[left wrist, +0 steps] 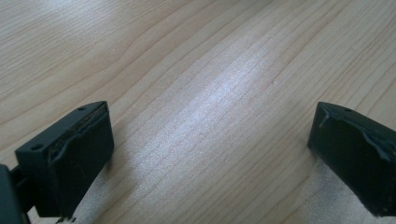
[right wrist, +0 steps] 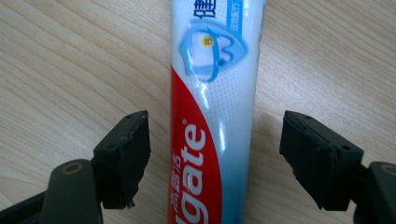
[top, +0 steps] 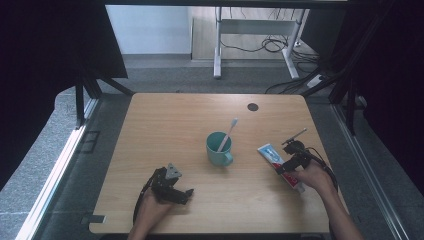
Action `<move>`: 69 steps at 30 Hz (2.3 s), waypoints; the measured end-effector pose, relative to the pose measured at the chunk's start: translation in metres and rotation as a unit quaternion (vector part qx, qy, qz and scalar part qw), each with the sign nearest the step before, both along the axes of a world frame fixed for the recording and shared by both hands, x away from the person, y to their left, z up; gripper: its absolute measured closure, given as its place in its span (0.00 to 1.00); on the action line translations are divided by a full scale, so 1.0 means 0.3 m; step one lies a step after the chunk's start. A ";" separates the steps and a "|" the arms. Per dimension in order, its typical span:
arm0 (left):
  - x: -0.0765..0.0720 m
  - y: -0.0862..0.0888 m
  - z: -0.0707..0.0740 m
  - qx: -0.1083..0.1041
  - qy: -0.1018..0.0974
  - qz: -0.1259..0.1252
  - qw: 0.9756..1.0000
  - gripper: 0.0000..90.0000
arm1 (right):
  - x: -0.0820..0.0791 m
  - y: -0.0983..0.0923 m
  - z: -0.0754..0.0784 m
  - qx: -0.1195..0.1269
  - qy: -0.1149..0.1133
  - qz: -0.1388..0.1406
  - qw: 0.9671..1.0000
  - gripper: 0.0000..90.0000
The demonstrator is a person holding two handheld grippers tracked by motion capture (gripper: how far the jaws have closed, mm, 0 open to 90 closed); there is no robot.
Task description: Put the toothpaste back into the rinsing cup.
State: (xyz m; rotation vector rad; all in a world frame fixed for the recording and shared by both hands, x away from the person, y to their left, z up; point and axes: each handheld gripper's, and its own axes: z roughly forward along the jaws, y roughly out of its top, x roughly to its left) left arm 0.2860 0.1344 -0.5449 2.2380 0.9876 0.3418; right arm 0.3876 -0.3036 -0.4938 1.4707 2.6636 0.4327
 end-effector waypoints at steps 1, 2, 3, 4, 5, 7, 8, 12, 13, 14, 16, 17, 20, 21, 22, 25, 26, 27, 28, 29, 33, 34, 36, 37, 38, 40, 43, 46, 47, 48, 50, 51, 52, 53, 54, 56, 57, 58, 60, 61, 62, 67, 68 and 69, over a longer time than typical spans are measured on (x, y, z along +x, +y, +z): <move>0.000 0.000 0.000 0.000 0.000 0.000 1.000 0.00 | 0.000 0.000 0.000 0.000 0.000 0.000 1.000 0.28; 0.000 0.000 0.000 0.000 0.000 0.000 1.000 0.00 | 0.010 0.009 0.000 -0.005 0.010 0.003 1.000 0.30; 0.000 0.000 0.000 0.000 0.000 0.000 1.000 0.00 | 0.010 0.009 0.000 -0.005 0.010 0.003 1.000 0.30; 0.000 0.000 0.000 0.000 0.000 0.000 1.000 0.00 | 0.020 0.017 -0.004 -0.017 0.018 0.015 1.000 0.32; 0.000 0.000 0.000 0.000 0.000 0.000 1.000 0.00 | 0.020 0.017 -0.004 -0.017 0.018 0.015 1.000 0.32; 0.000 0.000 0.000 0.000 0.000 0.000 1.000 0.00 | 0.029 0.028 -0.007 -0.027 0.026 0.021 0.999 0.33; 0.000 0.000 0.000 0.000 0.000 0.000 1.000 0.00 | 0.037 0.037 -0.009 -0.034 0.031 0.025 0.999 0.35; 0.000 0.000 0.000 0.000 0.000 0.000 1.000 0.00 | 0.053 0.049 -0.009 -0.044 0.037 0.037 0.998 0.39; 0.000 0.000 0.000 0.000 0.000 0.000 1.000 0.00 | 0.056 0.052 -0.009 -0.045 0.041 0.038 0.997 0.40; 0.000 0.000 0.000 0.000 0.000 0.000 1.000 0.00 | 0.060 0.054 -0.008 -0.047 0.046 0.040 0.997 0.41; 0.000 0.000 0.000 0.000 0.000 0.000 1.000 0.00 | 0.064 0.057 -0.008 -0.051 0.048 0.041 0.997 0.41; 0.000 0.000 0.000 0.000 0.000 0.000 1.000 0.00 | 0.068 0.059 -0.007 -0.053 0.051 0.040 0.996 0.42; 0.000 0.000 0.000 0.000 0.000 -0.001 1.000 0.00 | 0.085 0.065 -0.006 -0.063 0.065 0.042 0.995 0.44; 0.000 0.000 0.000 0.000 0.000 -0.001 1.000 0.00 | 0.085 0.065 -0.006 -0.063 0.065 0.042 0.995 0.44; 0.000 0.000 0.000 0.000 0.000 -0.001 1.000 0.00 | 0.091 0.070 -0.010 -0.069 0.072 0.046 0.994 0.45; 0.000 0.000 0.000 0.000 0.000 -0.001 1.000 0.00 | 0.098 0.078 -0.017 -0.078 0.081 0.046 0.993 0.47; 0.000 0.000 0.000 0.000 0.000 -0.001 1.000 0.00 | 0.100 0.080 -0.019 -0.081 0.084 0.045 0.992 0.48; 0.000 0.000 0.000 0.000 0.000 -0.001 1.000 0.00 | 0.101 0.082 -0.021 -0.078 0.087 0.044 0.992 0.49; 0.000 0.000 0.000 0.000 0.000 -0.001 1.000 0.00 | 0.104 0.082 -0.021 -0.080 0.088 0.047 0.992 0.50; 0.000 0.000 0.000 0.000 0.000 -0.001 1.000 0.00 | 0.104 0.082 -0.021 -0.080 0.088 0.047 0.992 0.50; 0.000 0.000 0.000 0.000 0.000 0.000 1.000 0.00 | 0.109 0.088 -0.021 -0.086 0.095 0.047 0.991 0.52; 0.000 0.000 0.000 0.000 0.000 -0.001 1.000 0.00 | 0.111 0.088 -0.021 -0.086 0.098 0.045 0.990 0.53; 0.000 0.000 0.000 0.000 0.000 0.000 1.000 0.00 | 0.115 0.090 -0.019 -0.089 0.103 0.046 0.990 0.56; 0.000 0.000 0.000 0.000 0.000 0.000 1.000 0.00 | 0.115 0.092 -0.018 -0.091 0.105 0.047 0.989 0.58; 0.000 0.000 0.000 0.000 0.000 0.000 1.000 0.00 | 0.115 0.093 -0.017 -0.090 0.105 0.045 0.989 0.61; 0.000 0.000 0.000 0.000 0.000 0.000 1.000 0.00 | 0.116 0.093 -0.013 -0.095 0.105 0.046 0.989 0.63; 0.000 0.000 0.000 0.000 0.000 0.000 1.000 0.00 | 0.108 0.095 0.006 -0.094 0.089 0.047 0.990 0.75; 0.000 0.000 0.000 0.000 0.000 0.000 1.000 0.00 | 0.103 0.087 0.011 -0.089 0.077 0.044 0.992 0.78; 0.000 0.000 0.000 0.000 0.000 0.000 1.000 0.00 | 0.103 0.087 0.011 -0.089 0.077 0.044 0.992 0.78; 0.000 0.000 0.000 0.000 0.000 0.000 1.000 0.00 | 0.103 0.082 0.013 -0.091 0.075 0.046 0.992 0.78; 0.000 0.000 0.000 0.000 0.000 0.000 1.000 0.00 | 0.098 0.076 0.017 -0.092 0.070 0.044 0.992 0.80; 0.000 0.000 0.000 0.000 0.000 0.000 1.000 0.00 | 0.094 0.075 0.018 -0.091 0.068 0.040 0.993 0.80; 0.000 0.000 0.000 0.000 0.000 0.000 1.000 0.00 | 0.094 0.071 0.018 -0.093 0.065 0.045 0.993 0.80; 0.000 0.000 0.000 0.000 0.000 0.000 1.000 0.00 | 0.090 0.069 0.020 -0.090 0.064 0.040 0.993 0.80; 0.000 0.000 0.000 0.000 0.000 0.000 1.000 0.00 | 0.090 0.069 0.020 -0.090 0.064 0.040 0.993 0.80; 0.000 0.000 0.000 0.000 0.000 -0.001 1.000 0.00 | 0.081 0.058 0.025 -0.080 0.058 0.041 0.994 0.80; 0.000 0.000 0.000 0.000 0.000 -0.001 1.000 0.00 | 0.081 0.058 0.025 -0.080 0.058 0.041 0.994 0.80; 0.000 0.000 0.000 0.000 0.000 -0.001 1.000 0.00 | 0.072 0.056 0.029 -0.072 0.053 0.039 0.995 0.81; 0.000 0.000 0.000 0.000 0.000 0.000 1.000 0.00 | 0.068 0.052 0.031 -0.070 0.050 0.043 0.995 0.81; 0.000 0.000 0.000 0.000 0.000 -0.001 1.000 0.00 | 0.058 0.051 0.036 -0.062 0.045 0.042 0.996 0.81; 0.000 0.000 0.000 0.000 0.000 -0.001 1.000 0.00 | 0.058 0.051 0.036 -0.062 0.045 0.042 0.996 0.81; 0.000 0.000 0.000 0.000 0.000 0.000 1.000 0.00 | 0.034 0.051 0.055 -0.051 0.025 0.044 0.997 0.81; 0.000 0.000 0.000 0.000 0.000 0.000 1.000 0.00 | 0.023 0.051 0.065 -0.042 0.018 0.045 0.998 0.81; 0.000 0.000 0.000 0.000 0.000 0.000 1.000 0.00 | 0.023 0.051 0.065 -0.042 0.018 0.045 0.998 0.81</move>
